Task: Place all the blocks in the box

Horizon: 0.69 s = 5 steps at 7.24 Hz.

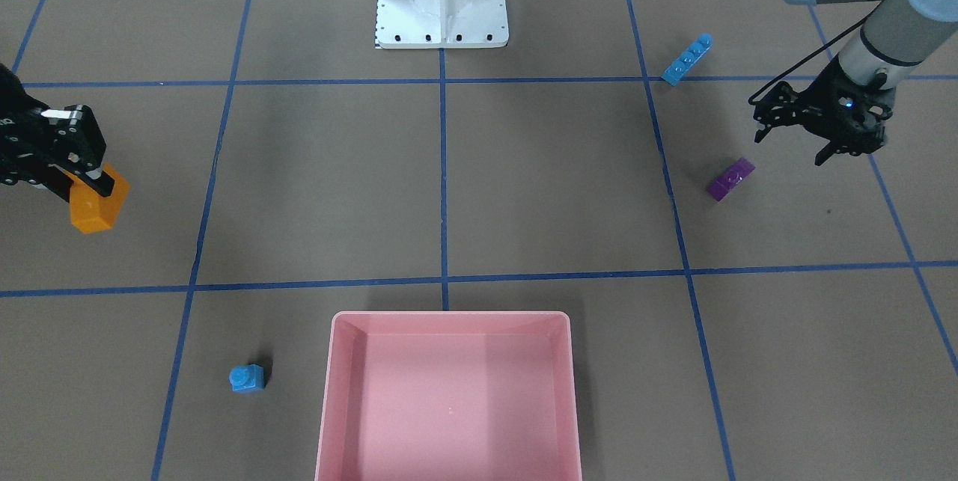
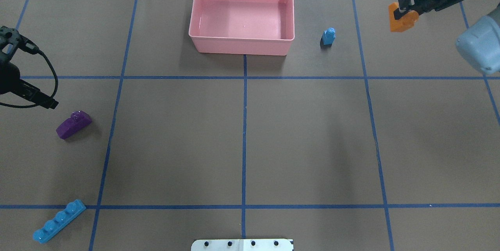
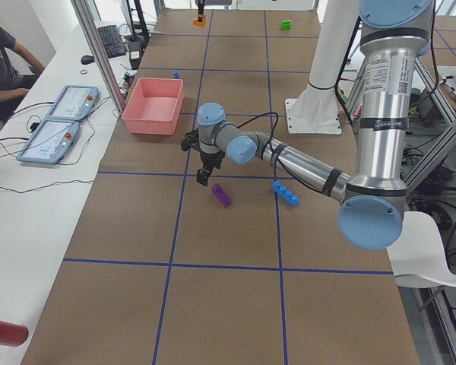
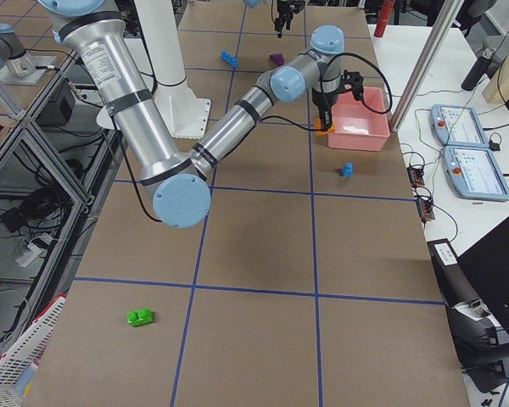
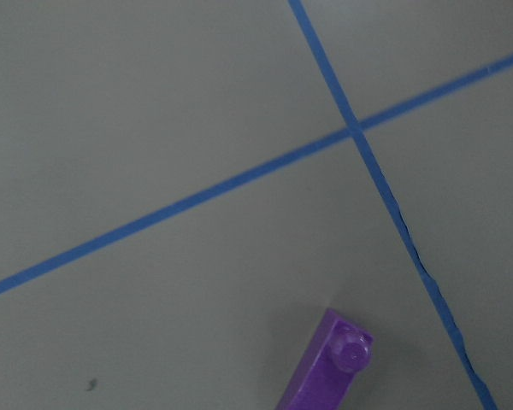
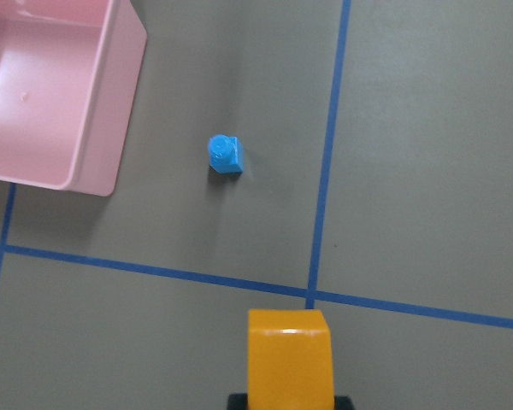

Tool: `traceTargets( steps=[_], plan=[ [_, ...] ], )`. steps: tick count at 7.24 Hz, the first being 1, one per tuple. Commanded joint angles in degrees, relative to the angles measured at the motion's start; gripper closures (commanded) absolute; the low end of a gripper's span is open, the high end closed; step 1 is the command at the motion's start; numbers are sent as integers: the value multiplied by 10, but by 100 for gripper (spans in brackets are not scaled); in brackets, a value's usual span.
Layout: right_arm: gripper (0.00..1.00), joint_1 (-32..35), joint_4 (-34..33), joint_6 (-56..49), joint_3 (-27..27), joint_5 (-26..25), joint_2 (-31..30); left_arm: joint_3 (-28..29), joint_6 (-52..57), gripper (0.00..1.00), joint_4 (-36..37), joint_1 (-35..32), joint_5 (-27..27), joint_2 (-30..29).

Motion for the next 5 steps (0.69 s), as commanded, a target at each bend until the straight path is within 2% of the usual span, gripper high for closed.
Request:
traceTargets(
  steps=[1,3,4,5],
  plan=[
    [100,-20,0,57,-72,-9,111,35,1,1,-28,31,7,-6],
    [100,-31,6,56,-139,-16,187,80,1,1,-60,43,16,-16],
    [100,-50,8,57,-174,-48,223,100,1,1,-67,53,23,-28],
    [100,-56,10,56,-186,-59,227,113,-1,1,-67,59,24,-38]
  ],
)
